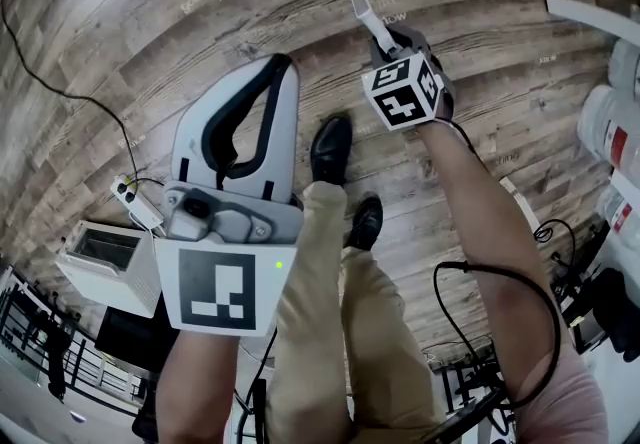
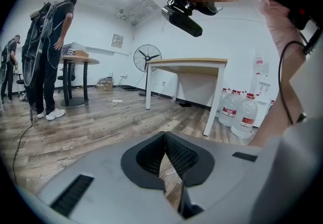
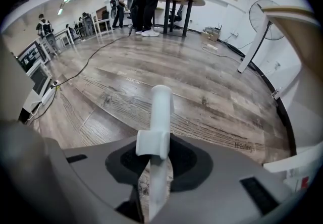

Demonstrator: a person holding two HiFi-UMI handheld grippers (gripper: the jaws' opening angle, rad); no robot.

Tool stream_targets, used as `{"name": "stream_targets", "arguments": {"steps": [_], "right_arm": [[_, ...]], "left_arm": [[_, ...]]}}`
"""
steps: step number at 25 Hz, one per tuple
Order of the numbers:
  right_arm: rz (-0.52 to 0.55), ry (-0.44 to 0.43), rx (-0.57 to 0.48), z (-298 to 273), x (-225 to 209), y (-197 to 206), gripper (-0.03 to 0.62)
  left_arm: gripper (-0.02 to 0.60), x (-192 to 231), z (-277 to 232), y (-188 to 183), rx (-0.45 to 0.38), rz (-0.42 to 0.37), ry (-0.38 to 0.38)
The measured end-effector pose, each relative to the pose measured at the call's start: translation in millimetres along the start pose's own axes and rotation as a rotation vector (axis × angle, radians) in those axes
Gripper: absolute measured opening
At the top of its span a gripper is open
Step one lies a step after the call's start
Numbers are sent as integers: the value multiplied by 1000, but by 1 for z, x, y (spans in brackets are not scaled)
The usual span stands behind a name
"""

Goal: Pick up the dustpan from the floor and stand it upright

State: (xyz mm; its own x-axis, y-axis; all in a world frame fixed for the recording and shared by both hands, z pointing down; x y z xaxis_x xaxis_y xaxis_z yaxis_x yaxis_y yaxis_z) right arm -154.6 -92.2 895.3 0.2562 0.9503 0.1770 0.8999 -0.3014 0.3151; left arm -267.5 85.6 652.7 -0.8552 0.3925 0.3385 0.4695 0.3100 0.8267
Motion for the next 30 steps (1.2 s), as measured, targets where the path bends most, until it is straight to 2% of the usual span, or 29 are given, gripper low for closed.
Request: {"name": "stream_targets", "arguments": {"steps": [3, 8, 14, 22, 25, 30], "right_arm": [[-1, 4, -19, 28, -2, -4, 97], [-24, 70, -72, 86, -20, -12, 97], [-62, 104, -118, 168, -30, -11, 95], [-94, 182, -136, 273, -48, 13, 95], [-113, 208, -144, 312, -45, 25, 95], [-151, 242, -158, 370, -32, 46, 95]], "left_arm": [[12, -10, 10, -16, -12, 0, 2], [12, -28, 23, -52, -70, -26, 35], [12, -60, 45, -101, -100, -54, 70], [12, -108, 75, -153, -142, -97, 130], [12, -130, 90, -166, -148, -127, 159], [12, -173, 116, -188, -184, -122, 192]]}}
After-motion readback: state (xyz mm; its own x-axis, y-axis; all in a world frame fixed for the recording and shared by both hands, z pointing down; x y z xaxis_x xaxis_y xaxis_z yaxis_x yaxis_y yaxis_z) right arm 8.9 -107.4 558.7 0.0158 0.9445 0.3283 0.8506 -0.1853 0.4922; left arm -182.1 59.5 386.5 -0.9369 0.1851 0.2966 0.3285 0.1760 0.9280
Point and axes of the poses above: the fingertips, and each gripper's own axes: z backward along the fingers, x to its left, y out of its underside, the point moved 10 cm from there along z, backward along the fingers, and after that the axes turned 13 degrees about z, right-handed, at the moved point
